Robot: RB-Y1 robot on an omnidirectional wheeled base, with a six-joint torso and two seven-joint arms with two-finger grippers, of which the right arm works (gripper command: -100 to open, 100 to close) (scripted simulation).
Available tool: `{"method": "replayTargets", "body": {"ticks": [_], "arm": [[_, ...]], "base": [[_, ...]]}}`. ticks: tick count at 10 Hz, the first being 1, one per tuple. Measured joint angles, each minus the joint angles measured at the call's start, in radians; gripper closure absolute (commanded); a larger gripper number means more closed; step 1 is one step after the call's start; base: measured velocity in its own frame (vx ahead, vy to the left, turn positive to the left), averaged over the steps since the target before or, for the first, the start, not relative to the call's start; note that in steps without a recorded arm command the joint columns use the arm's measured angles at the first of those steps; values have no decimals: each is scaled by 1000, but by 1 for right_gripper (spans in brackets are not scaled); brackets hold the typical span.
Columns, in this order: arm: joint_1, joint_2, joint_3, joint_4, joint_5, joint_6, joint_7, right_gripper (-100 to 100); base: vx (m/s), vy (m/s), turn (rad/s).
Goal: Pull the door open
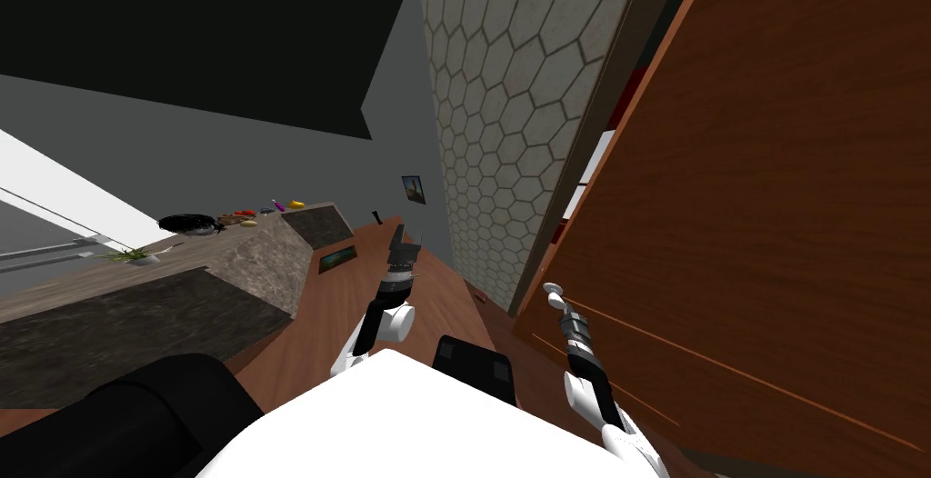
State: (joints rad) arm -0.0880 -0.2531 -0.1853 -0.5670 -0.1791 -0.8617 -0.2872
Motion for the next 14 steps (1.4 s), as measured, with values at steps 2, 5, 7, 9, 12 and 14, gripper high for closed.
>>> {"method": "replayTargets", "body": {"ticks": [2,5,7,9,12,14], "arm": [[18,3,5,-32,-12,14,-45,100],[27,3,8,-51,-34,32,-103,-100],[24,10,16,-50,-50,28,-141,-100],[21,16,23,-51,-68,29,-184,-100],[17,25,35,-59,-102,31,-266,-100],[13,30,40,-56,-116,29,-309,-100]], "base": [[-31,-10,46],[-49,-14,36],[-71,22,51],[-74,-2,37],[-68,-6,36],[-40,-1,45]]}}
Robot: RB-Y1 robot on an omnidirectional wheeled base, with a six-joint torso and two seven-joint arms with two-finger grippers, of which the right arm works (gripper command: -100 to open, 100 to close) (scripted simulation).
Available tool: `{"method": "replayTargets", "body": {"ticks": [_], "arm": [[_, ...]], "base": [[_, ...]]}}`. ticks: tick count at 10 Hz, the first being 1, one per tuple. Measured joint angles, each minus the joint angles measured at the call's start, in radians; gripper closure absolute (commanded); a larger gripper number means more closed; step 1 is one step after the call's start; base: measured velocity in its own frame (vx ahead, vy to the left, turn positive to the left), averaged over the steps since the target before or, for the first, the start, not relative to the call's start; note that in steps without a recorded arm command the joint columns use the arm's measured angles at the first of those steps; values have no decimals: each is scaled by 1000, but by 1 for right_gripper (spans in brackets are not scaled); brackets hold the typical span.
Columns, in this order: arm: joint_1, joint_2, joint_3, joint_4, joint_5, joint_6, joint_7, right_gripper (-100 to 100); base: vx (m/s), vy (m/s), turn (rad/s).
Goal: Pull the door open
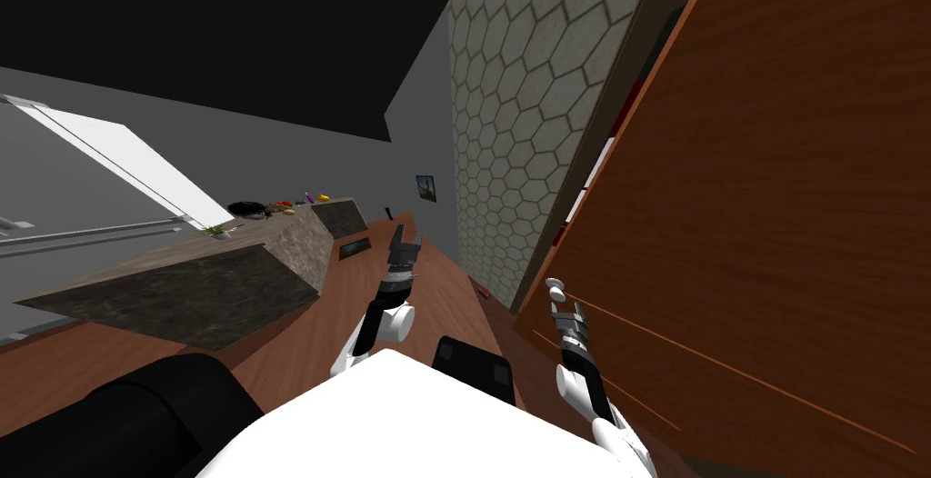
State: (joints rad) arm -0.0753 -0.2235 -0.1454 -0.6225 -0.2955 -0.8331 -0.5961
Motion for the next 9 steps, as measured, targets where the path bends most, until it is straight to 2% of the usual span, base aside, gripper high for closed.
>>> {"method": "replayTargets", "body": {"ticks": [1,9], "arm": [[-6,3,5,7,-12,-4,-30,-100],[-10,30,30,-19,-87,6,-225,-100]], "base": [[-43,-4,19],[-49,-7,35]]}}
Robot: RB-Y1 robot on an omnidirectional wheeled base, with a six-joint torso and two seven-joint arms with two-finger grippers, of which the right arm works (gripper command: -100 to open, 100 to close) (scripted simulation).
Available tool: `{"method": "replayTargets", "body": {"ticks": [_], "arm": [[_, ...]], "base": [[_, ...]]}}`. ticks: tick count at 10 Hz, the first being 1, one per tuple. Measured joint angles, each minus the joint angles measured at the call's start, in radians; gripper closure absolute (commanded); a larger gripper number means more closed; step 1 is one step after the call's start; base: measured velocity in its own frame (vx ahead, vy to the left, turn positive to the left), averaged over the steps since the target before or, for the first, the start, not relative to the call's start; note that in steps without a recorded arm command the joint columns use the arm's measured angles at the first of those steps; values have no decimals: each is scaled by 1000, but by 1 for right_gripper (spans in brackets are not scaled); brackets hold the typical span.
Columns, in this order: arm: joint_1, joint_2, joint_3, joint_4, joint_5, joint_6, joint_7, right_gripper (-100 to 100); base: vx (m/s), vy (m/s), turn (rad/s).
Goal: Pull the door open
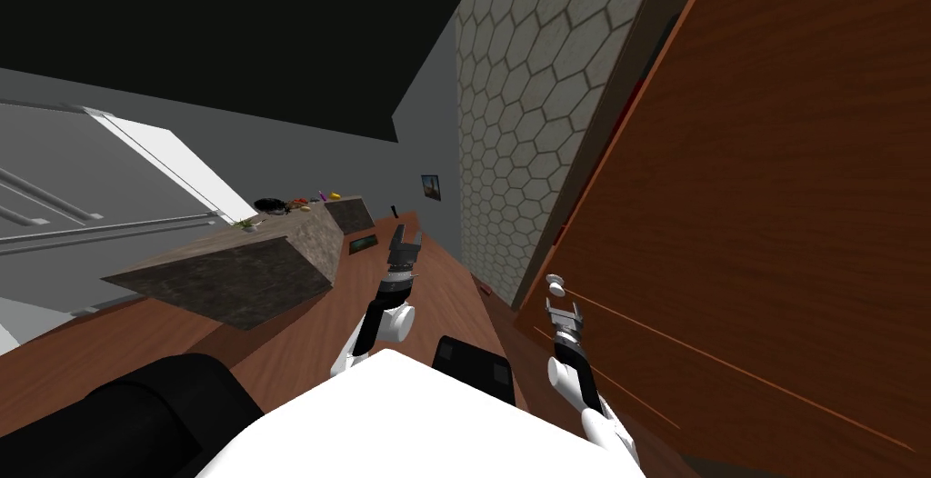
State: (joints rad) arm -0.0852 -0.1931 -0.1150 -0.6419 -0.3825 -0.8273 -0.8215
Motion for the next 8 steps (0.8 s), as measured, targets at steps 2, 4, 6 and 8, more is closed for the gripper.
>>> {"method": "replayTargets", "body": {"ticks": [2,4,6,8], "arm": [[-5,5,7,5,-17,-3,-51,-100],[-10,10,12,8,-32,-5,-99,-100],[-11,18,20,2,-51,-3,-150,-100],[-15,26,28,0,-74,-2,-206,-100]], "base": [[-41,-11,25],[-49,-5,46],[-49,-16,25],[-51,-14,33]]}}
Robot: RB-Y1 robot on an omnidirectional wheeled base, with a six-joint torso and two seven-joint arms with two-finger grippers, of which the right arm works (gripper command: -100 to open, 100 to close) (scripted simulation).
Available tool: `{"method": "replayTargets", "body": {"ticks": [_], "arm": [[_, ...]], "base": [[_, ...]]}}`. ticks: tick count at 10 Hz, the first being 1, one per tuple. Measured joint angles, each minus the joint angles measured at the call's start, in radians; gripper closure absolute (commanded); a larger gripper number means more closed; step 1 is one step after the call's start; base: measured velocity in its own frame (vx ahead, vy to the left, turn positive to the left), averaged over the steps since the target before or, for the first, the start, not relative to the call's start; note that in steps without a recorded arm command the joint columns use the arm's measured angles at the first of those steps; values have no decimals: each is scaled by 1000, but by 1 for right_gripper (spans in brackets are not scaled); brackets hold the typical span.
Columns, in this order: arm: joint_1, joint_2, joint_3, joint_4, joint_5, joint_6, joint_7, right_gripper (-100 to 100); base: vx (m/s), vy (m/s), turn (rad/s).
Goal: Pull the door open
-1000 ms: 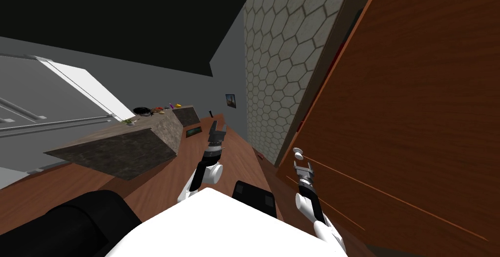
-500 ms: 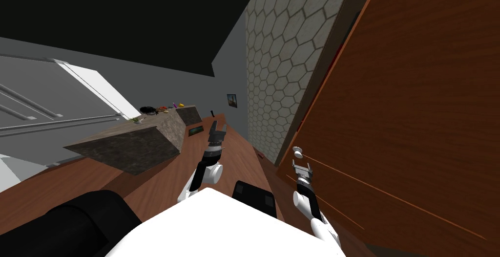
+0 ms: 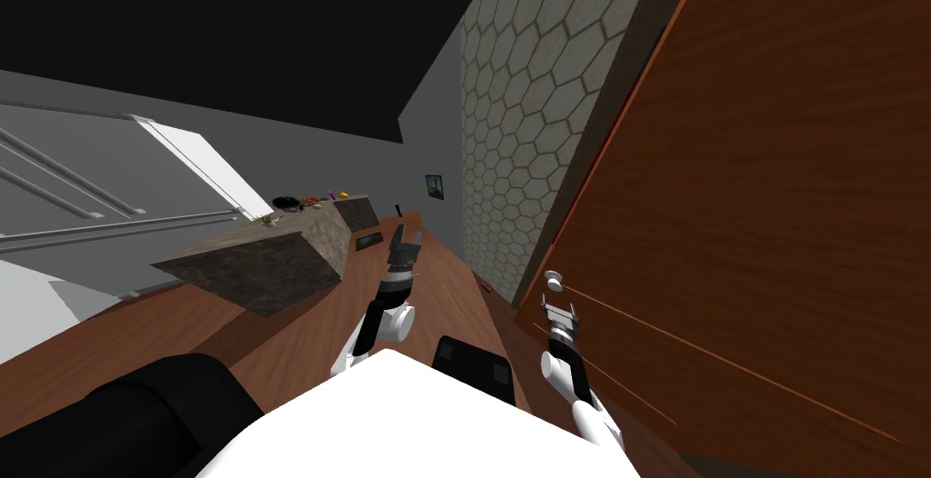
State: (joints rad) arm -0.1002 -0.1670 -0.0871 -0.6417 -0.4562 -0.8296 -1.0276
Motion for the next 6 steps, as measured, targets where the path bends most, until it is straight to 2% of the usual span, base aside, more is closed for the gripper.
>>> {"method": "replayTargets", "body": {"ticks": [6], "arm": [[-4,21,19,-14,-52,3,-144,-100]], "base": [[-56,-12,32]]}}
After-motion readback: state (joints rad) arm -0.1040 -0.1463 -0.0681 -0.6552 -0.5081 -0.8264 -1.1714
